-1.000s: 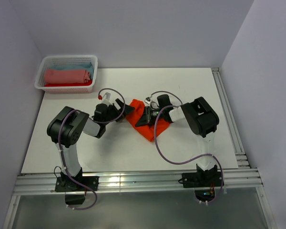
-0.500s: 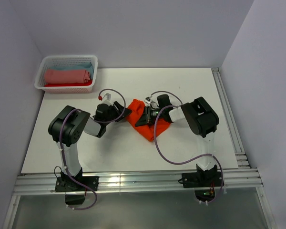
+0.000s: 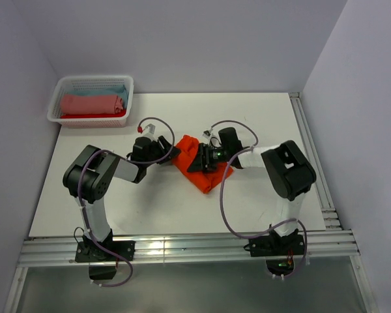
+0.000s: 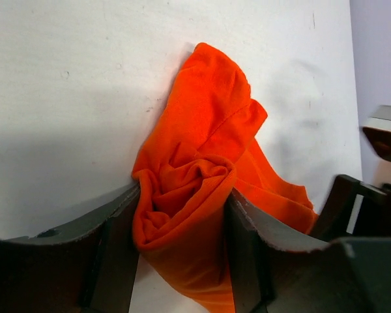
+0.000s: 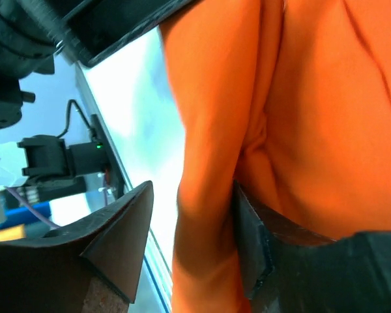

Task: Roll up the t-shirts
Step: Roll the tshirt

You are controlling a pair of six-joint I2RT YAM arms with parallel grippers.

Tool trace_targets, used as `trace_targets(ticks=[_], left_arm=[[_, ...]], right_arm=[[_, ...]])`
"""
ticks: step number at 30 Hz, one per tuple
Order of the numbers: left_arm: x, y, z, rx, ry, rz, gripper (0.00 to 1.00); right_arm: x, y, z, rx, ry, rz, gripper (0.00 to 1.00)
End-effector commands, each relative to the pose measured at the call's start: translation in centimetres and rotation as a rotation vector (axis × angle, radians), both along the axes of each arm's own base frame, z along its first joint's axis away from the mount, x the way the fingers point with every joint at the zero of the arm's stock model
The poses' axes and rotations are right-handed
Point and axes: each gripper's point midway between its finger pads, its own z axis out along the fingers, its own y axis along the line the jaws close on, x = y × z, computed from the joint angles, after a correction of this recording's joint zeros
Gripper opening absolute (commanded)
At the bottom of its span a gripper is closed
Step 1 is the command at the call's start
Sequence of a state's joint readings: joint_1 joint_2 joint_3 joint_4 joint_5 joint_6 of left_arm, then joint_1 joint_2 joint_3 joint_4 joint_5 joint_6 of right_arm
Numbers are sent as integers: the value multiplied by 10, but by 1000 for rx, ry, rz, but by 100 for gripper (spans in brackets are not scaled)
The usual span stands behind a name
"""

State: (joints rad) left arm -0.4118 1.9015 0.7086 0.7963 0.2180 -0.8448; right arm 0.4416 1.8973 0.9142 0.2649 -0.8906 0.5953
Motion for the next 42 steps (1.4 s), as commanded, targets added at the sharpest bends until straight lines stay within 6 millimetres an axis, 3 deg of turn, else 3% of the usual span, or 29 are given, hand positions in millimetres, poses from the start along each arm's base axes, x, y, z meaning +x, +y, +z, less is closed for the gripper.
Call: trace_targets(ticks=[1, 6, 9, 13, 19, 24, 26, 30, 34, 36, 42], left_arm=[[6, 1, 9, 62, -39, -4, 55], [4, -6, 10, 77, -37, -16, 55], [4, -8, 10, 84, -33, -20, 55], [6, -9, 12, 104, -17, -24, 55], [10, -11, 19, 130, -10, -40, 56], [14, -10, 22, 167, 1, -44, 57], [15, -9, 24, 175, 4, -47, 57], [15, -12, 30, 186, 4, -66, 57], [15, -13, 38, 192, 2, -80, 57], [14, -14, 40, 195, 3, -92, 57], [7, -22, 40, 204, 67, -160, 57]], right_arm=[[-6, -13, 13, -86, -97, -28, 59], [-17, -29, 15, -153, -131, -57, 59], [-25, -35, 17, -163, -135, -62, 53], [-37, -40, 6, -185, -107, -60, 35], [-50, -52, -31, -249, -29, -92, 1], [-50, -66, -54, -349, 3, -143, 0], [-49, -70, -53, -372, -3, -155, 4], [-41, -74, -38, -391, -63, -183, 44], [-37, -76, -11, -435, -150, -188, 59], [-25, -76, 10, -480, -253, -223, 69], [-21, -59, 49, -598, -492, -223, 69]])
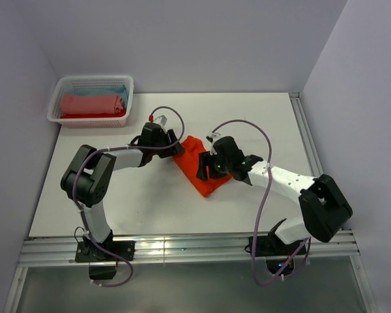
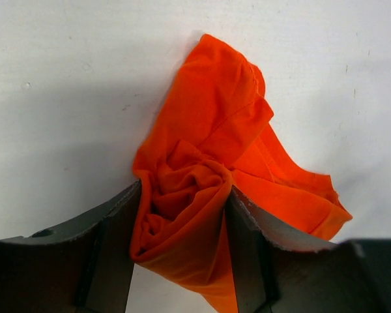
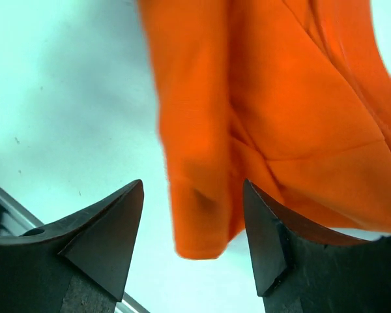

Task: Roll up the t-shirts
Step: Roll the tshirt

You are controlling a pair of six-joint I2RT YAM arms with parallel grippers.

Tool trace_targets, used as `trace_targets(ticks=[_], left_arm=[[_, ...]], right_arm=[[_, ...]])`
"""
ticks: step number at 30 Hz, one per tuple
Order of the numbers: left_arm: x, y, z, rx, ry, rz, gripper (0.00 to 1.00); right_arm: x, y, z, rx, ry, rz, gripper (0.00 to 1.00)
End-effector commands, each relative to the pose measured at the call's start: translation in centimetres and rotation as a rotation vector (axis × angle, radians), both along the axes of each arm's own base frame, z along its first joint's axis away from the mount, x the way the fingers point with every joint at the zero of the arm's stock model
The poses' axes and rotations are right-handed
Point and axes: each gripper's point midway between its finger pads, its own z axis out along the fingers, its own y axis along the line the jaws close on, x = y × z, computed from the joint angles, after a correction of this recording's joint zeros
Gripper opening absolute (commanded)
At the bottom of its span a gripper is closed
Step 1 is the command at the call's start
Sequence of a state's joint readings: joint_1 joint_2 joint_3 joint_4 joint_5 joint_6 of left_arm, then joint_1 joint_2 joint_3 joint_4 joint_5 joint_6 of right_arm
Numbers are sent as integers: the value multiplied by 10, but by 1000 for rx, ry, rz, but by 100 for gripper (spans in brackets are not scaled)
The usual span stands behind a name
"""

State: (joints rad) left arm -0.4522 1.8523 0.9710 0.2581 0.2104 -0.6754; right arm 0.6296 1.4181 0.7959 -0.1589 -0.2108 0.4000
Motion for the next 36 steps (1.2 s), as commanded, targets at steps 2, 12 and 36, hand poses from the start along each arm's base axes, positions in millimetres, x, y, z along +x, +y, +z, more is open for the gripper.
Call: trace_targets(ticks=[2, 12, 36], left_arm=[[6, -9, 35, -9, -16, -66, 53], [-1, -9, 37, 54, 136, -92, 36], [-20, -10, 17, -34, 354, -203, 0]], right_arm=[[11, 3, 35, -173, -227, -5, 69], [8, 40, 27, -488, -410, 28, 76], [24, 63, -21, -949, -668, 5, 81]])
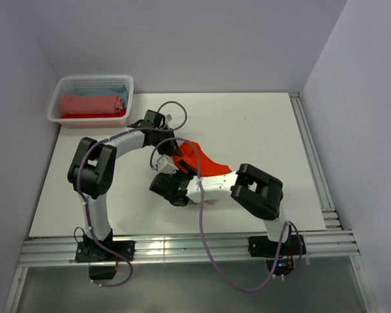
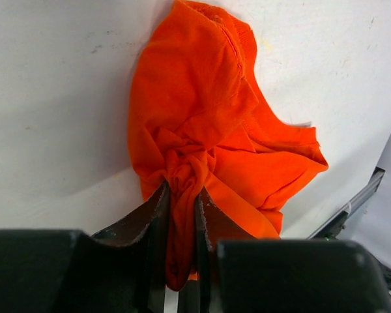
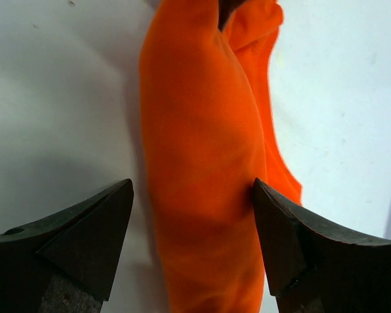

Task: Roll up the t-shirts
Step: Roll the tshirt

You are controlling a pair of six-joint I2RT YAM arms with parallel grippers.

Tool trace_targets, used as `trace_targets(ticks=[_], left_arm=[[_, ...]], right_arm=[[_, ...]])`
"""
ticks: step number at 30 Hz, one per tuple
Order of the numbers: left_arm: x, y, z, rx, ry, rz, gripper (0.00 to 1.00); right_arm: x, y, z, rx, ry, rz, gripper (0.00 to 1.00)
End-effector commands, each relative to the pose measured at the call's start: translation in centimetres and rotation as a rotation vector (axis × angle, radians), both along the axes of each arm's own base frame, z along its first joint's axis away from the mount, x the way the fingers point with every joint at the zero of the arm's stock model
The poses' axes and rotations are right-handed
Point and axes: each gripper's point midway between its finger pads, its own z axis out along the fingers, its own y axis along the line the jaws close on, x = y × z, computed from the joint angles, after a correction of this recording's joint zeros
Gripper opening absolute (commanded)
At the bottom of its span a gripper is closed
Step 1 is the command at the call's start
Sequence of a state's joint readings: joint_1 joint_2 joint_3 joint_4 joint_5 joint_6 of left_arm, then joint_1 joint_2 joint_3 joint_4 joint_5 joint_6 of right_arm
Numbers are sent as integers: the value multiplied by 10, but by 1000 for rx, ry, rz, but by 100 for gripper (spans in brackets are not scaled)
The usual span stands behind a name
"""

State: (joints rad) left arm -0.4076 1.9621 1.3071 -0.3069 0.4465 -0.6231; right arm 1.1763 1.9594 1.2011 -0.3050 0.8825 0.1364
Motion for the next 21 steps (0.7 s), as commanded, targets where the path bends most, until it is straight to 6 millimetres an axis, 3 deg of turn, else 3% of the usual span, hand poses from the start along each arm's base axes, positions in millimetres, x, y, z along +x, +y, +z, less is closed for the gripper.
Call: trace_targets(ticks=[1, 10, 13, 16, 17, 19, 20, 21], left_arm=[[3, -2, 14, -57, 12, -38, 0], [1, 3, 15, -90, 60, -41, 0], [0, 1, 13, -100, 65, -47, 0], [-1, 1, 13, -102, 67, -48, 0], [0, 2, 13, -102, 62, -46, 0], [-1, 3, 14, -105, 61, -45, 0], [-1, 2, 14, -108, 59, -44, 0], [-1, 4, 15, -111, 50, -38, 1]], right_arm=[[10, 2, 12, -59, -118, -33, 81], [10, -2, -12, -183, -157, -33, 77], [11, 0, -18, -215, -160, -27, 73], [12, 3, -19, -223, -162, -21, 62], [13, 3, -18, -220, -161, -20, 45], [12, 9, -17, -176, -132, -11, 23], [12, 10, -17, -154, -119, -10, 4], [12, 12, -15, -128, -104, -10, 0]])
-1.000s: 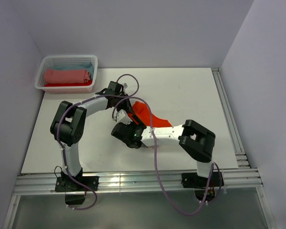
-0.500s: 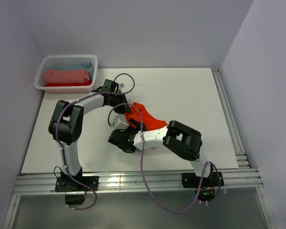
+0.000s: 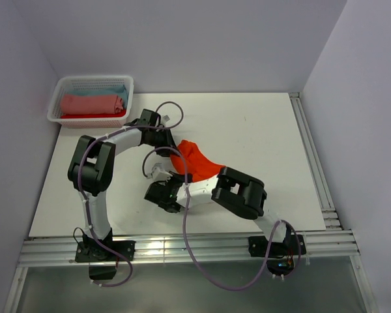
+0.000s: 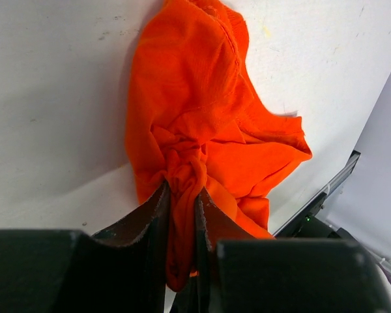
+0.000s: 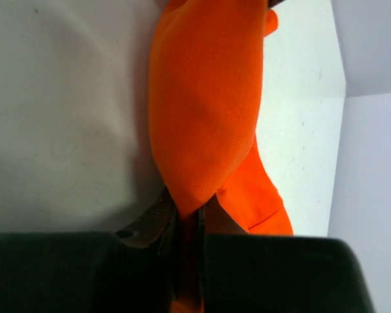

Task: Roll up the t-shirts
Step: Roll the tshirt

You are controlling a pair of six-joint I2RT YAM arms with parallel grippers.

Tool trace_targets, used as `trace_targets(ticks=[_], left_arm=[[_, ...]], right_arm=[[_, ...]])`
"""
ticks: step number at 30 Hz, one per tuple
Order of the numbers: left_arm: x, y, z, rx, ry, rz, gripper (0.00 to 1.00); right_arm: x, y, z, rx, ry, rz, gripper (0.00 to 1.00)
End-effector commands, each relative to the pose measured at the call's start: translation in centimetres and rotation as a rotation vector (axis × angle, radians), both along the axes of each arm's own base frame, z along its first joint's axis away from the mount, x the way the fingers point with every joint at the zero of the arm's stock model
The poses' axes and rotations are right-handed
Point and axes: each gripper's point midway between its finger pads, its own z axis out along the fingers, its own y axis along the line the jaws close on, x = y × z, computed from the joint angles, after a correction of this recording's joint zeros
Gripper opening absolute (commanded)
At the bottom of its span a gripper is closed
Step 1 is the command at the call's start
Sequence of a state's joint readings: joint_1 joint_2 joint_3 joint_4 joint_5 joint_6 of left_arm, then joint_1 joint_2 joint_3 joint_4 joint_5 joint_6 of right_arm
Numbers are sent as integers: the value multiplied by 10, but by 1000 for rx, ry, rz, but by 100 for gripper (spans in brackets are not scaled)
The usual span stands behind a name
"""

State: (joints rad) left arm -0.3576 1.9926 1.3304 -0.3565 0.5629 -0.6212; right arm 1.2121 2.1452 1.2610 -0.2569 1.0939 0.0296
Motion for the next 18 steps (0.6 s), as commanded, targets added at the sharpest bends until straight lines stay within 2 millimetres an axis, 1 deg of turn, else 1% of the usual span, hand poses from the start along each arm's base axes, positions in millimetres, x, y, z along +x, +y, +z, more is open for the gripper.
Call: trace_targets(ticks=[1, 2, 3, 4, 5, 6, 7, 8, 9, 10, 11, 12, 13, 14, 15, 16, 17, 18], left_arm=[[4, -2, 16, -44, -44, -9, 7], [4, -1, 19, -47, -52, -7, 17], [5, 0, 24, -60, -82, 1, 26], [5, 1, 27, -66, -91, 11, 44], [8, 4, 29, -59, -107, 28, 51], [6, 8, 33, -54, -122, 44, 58], [10, 10, 37, -57, -147, 59, 67], [11, 13, 38, -46, -161, 77, 71], [13, 17, 43, -48, -183, 93, 77], [14, 19, 46, -46, -196, 104, 80], [13, 23, 48, -39, -207, 120, 83], [14, 27, 50, -41, -215, 139, 86], [17, 28, 54, -51, -239, 148, 96], [15, 31, 52, -50, -240, 157, 99], [17, 35, 58, -46, -264, 173, 99], [18, 37, 60, -43, -279, 180, 99], [17, 39, 64, -43, -297, 184, 99], [18, 41, 66, -44, -305, 193, 100]], right_arm=[[2, 14, 2, 149, 82, -1, 0], [3, 16, 11, 194, 92, 0, 0], [1, 18, 11, 224, 117, 8, 0], [2, 18, 12, 262, 138, 2, 0], [-1, 26, 19, 333, 191, 28, 0], [-3, 27, 19, 367, 223, 33, 0], [0, 25, 22, 421, 245, 15, 0], [-5, 31, 19, 476, 317, 38, 0], [0, 27, 26, 548, 333, 21, 0], [-7, 33, 27, 590, 372, 42, 0], [-6, 32, 25, 647, 436, 47, 0], [-8, 32, 28, 704, 468, 60, 0], [-8, 30, 28, 749, 500, 51, 0], [1, 21, 28, 791, 518, 24, 0], [-7, 25, 26, 849, 598, 51, 0], [-6, 23, 25, 878, 629, 51, 0], [2, 15, 23, 911, 654, 29, 0], [-3, 19, 24, 951, 715, 54, 0]])
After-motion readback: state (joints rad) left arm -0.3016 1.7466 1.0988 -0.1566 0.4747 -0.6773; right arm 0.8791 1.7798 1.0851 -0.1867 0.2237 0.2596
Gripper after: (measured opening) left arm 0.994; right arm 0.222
